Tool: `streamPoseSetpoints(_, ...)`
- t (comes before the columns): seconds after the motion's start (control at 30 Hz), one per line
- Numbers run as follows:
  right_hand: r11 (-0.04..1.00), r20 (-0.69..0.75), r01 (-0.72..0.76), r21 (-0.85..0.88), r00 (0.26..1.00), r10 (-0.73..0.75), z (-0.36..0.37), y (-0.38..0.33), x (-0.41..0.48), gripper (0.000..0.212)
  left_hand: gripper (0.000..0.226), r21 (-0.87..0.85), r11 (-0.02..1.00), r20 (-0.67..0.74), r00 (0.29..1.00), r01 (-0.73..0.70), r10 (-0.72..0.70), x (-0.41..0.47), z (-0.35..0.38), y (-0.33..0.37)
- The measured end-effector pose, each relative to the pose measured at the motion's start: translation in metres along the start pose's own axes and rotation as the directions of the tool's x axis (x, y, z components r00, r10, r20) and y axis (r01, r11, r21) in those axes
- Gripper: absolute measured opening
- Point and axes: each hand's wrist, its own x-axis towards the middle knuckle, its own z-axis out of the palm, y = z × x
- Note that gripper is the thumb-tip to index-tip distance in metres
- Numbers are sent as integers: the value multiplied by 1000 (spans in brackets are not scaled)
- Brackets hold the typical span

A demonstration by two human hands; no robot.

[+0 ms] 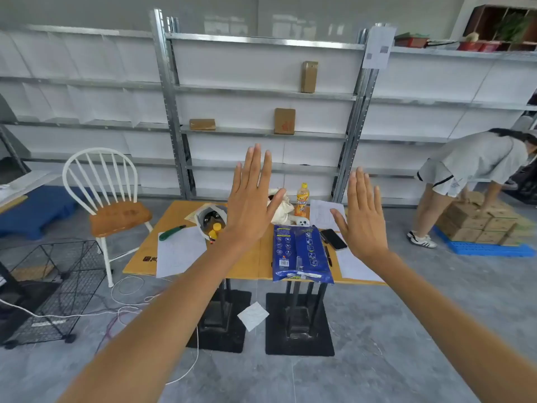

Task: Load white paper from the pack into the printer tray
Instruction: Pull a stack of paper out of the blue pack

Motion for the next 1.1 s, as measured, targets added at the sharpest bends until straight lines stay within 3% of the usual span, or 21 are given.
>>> streamPoseSetpoints(0.43,998,174,-57,-37,983,63,73,26,-26,76,69,22,1000,180,984,-1,-3,-12,75,0)
streamPoseSetpoints(1.1,997,386,-11,76,922,-19,242,135,69,72,69,64,991,384,914,115,-131,58,274,9)
